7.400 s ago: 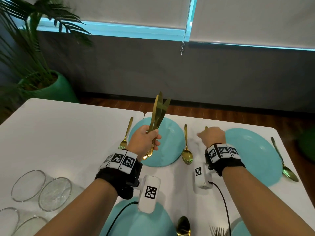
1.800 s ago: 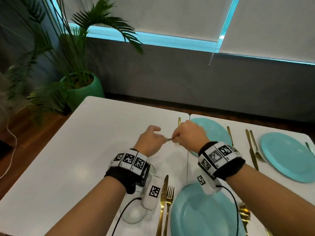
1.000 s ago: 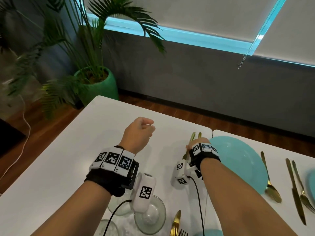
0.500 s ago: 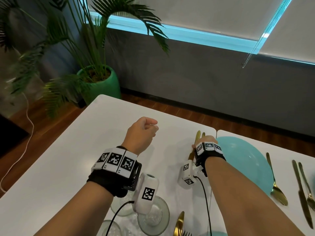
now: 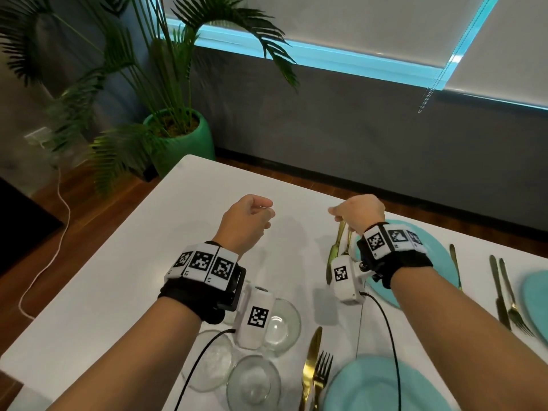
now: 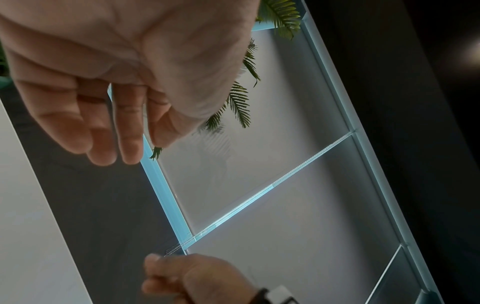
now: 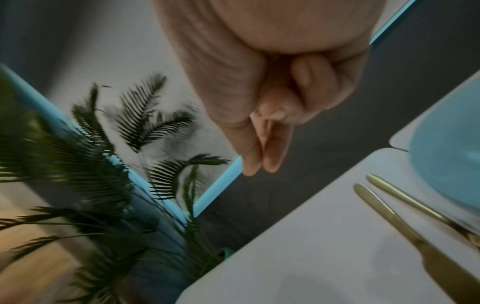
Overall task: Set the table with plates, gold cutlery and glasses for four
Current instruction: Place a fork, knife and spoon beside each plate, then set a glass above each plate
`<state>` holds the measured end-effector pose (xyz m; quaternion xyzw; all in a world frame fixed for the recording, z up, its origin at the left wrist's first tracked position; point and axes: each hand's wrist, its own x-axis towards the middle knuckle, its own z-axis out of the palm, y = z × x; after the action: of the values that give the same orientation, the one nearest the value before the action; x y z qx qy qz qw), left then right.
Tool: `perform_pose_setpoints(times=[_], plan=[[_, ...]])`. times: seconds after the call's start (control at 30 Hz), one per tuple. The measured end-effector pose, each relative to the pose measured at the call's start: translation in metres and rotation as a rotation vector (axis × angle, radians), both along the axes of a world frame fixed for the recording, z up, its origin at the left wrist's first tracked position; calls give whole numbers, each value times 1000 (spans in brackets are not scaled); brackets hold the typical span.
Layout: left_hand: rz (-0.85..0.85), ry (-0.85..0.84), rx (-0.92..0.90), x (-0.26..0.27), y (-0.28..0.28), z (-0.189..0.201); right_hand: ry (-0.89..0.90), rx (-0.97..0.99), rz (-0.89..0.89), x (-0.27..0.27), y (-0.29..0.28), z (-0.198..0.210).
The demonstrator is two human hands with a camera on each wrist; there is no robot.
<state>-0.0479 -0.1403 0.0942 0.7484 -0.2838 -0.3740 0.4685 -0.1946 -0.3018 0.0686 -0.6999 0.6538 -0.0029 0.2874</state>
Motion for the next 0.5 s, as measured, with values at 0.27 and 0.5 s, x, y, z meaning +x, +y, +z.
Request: perform_pose_setpoints(times=[0.27,0.5], plan=[[15,0,-58,-3,98,22,-176,-18,261,-45,124,20],[115,-96,-11,-19,183,1,-26,147,331,-74,186,-26]])
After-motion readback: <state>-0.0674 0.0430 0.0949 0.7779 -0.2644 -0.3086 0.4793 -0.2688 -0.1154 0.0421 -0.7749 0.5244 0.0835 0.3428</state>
